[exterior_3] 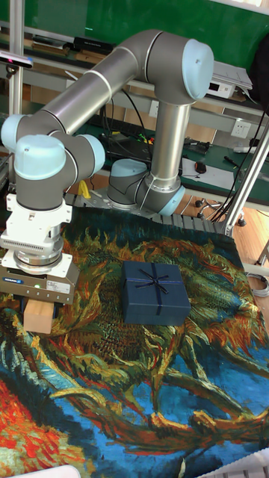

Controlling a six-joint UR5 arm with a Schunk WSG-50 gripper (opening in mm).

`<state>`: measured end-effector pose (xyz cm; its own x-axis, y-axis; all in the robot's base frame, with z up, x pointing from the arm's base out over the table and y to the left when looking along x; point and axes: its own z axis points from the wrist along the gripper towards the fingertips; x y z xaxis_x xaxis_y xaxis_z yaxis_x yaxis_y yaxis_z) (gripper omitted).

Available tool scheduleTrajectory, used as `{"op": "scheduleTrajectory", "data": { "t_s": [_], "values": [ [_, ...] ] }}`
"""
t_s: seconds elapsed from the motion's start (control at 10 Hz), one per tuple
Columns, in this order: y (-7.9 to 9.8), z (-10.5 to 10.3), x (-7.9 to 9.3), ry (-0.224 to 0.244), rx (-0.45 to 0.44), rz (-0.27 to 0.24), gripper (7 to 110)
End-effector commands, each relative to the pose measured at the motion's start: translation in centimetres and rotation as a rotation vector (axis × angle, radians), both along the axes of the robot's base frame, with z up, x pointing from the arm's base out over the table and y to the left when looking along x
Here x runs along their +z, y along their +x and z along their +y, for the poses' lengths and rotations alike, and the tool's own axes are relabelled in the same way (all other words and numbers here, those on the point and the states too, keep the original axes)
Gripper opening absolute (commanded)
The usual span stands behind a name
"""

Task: Pick up one small block

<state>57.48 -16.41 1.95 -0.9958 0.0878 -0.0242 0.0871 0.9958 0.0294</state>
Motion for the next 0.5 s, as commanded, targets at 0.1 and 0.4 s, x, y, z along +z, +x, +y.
{"op": "scheduleTrajectory", "data": {
  "t_s": [0.1,0.4],
  "values": [
    [0.17,0.05,0.11,0.008,-0.013,-0.006,44],
    [0.06,-0.18,0.11,-0.003,-0.027,0.001,44]
  ]
}}
